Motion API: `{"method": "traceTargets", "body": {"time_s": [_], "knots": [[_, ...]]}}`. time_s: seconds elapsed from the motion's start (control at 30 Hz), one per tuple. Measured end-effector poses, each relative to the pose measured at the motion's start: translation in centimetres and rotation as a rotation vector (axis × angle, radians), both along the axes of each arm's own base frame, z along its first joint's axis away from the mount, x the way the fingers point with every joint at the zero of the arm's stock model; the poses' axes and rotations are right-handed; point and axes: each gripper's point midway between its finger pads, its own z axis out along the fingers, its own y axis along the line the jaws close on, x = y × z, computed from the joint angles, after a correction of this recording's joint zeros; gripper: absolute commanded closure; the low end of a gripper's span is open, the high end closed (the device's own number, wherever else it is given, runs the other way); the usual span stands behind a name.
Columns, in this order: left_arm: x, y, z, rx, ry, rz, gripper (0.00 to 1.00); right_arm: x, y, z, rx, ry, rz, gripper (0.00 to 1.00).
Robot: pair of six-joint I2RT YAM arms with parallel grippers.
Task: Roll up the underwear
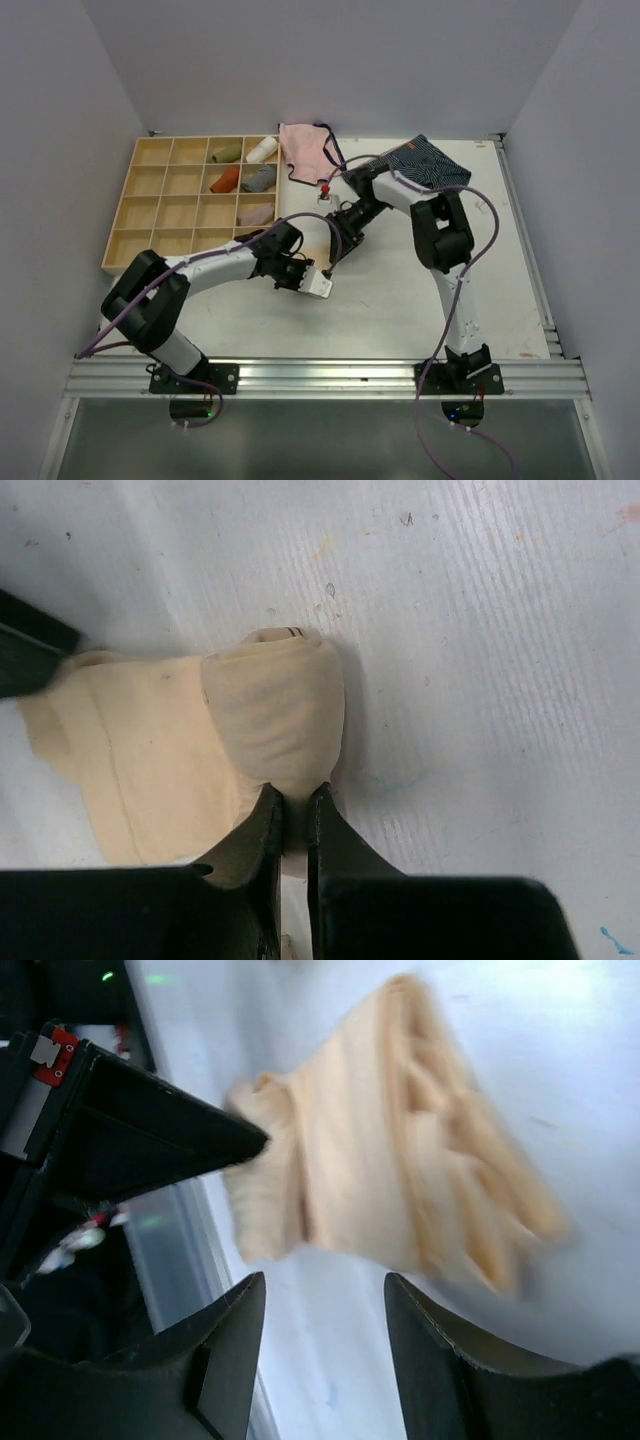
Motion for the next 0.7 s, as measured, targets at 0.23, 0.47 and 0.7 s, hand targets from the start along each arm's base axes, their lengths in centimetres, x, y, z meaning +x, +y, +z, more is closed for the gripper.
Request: {"method": "traceTargets", "body": {"time_s": [0.23, 0.47, 0.7], "knots": [[0.5, -1.3, 0.0, 0.036, 0.284, 0.053, 0.87, 8.3, -9.1, 6.9, -0.073, -0.455, -0.202, 0.44], [2.7, -2.1, 0.5, 0.025, 0.779, 0.196, 0.83, 2.0, -9.3, 11.6, -0.040, -0.652, -0.152, 0.44], [3.4, -2.3, 0.3, 0.080, 1.044, 0.298, 0.75, -4.0, -6.4, 7.8, -0.098, -0.714, 0.099, 0.41]]}}
